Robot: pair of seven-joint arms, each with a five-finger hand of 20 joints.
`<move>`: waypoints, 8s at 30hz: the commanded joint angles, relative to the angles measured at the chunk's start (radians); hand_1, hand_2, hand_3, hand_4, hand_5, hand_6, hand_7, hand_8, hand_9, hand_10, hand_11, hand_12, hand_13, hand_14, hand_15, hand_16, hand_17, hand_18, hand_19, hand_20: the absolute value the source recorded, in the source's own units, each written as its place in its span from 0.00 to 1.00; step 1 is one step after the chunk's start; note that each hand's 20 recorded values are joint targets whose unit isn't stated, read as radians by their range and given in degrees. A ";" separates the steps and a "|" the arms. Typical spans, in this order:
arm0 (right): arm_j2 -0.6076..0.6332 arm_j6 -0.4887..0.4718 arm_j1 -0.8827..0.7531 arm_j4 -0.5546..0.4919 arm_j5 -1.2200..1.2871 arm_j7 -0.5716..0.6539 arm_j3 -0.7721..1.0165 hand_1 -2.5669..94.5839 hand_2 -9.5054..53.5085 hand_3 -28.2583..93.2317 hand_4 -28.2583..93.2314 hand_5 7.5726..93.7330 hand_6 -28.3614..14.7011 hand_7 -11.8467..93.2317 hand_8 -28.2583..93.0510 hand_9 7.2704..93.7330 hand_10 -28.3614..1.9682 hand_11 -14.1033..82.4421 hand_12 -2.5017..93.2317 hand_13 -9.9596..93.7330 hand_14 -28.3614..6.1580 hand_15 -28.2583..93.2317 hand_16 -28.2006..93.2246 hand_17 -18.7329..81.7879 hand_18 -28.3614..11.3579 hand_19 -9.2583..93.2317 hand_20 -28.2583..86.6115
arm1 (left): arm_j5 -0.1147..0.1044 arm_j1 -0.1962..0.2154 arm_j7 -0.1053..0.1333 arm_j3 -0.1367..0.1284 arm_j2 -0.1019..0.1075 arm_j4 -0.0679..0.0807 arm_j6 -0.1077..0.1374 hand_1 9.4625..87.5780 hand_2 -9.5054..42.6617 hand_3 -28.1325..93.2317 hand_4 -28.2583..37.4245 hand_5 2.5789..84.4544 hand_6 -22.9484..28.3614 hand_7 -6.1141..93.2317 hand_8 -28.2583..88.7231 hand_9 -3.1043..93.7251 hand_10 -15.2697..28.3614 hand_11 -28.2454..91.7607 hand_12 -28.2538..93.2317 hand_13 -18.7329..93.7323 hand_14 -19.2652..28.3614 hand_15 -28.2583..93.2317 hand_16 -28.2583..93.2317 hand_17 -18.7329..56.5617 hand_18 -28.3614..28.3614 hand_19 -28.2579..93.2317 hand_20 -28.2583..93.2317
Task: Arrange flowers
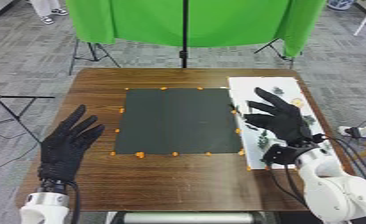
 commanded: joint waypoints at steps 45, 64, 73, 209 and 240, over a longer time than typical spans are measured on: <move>0.205 -0.335 0.183 -0.115 -1.208 1.007 -0.368 0.37 0.04 0.86 0.04 0.62 0.42 0.36 0.12 0.66 0.19 0.65 0.20 0.76 0.39 0.81 0.31 0.52 0.00 1.00 0.32 | -0.035 0.027 0.101 -0.018 0.092 -0.004 0.051 0.17 0.29 0.89 0.02 0.38 0.55 0.18 0.16 0.39 0.76 0.39 0.32 0.41 0.98 0.63 0.18 0.16 1.00 0.68 0.34; 0.216 -0.318 0.342 0.015 -1.411 1.033 -0.687 0.60 0.00 0.80 0.00 0.85 0.55 0.45 0.32 0.88 0.49 0.63 0.27 0.91 0.58 0.79 0.36 0.64 0.09 1.00 0.46 | -0.036 0.047 0.098 -0.035 0.082 -0.015 0.056 0.17 0.29 0.89 0.02 0.38 0.55 0.18 0.16 0.39 0.76 0.40 0.32 0.41 0.97 0.63 0.18 0.16 1.00 0.67 0.34; 0.272 -0.110 0.346 -0.024 -1.509 1.047 -0.655 0.61 0.00 0.83 0.00 0.90 0.55 0.40 0.37 0.92 0.50 0.63 0.28 0.95 0.63 0.79 0.38 0.68 0.11 1.00 0.54 | -0.032 0.050 0.085 -0.049 0.082 -0.024 0.056 0.17 0.28 0.89 0.02 0.38 0.55 0.18 0.16 0.39 0.76 0.40 0.32 0.41 0.98 0.63 0.18 0.16 1.00 0.67 0.35; -0.485 -0.877 0.633 0.223 -1.494 0.567 -0.814 0.35 0.20 0.84 0.04 0.80 0.50 0.26 0.14 0.81 0.33 0.67 0.23 0.83 0.46 0.87 0.34 0.57 0.00 1.00 0.56 | -0.014 0.004 0.019 -0.080 0.124 -0.064 0.076 0.18 0.28 0.89 0.05 0.38 0.58 0.19 0.15 0.38 0.77 0.41 0.33 0.40 0.98 0.65 0.18 0.16 1.00 0.68 0.37; 0.103 -0.129 0.073 -0.172 -0.840 0.793 0.078 0.33 0.18 0.86 0.03 0.57 0.51 0.28 0.12 0.64 0.22 0.47 0.17 0.67 0.28 0.76 0.30 0.42 0.05 0.87 0.43 | -0.032 0.069 0.086 -0.077 0.101 -0.066 0.082 0.15 0.29 0.88 0.00 0.39 0.56 0.19 0.16 0.38 0.77 0.41 0.33 0.40 0.98 0.64 0.18 0.16 1.00 0.67 0.37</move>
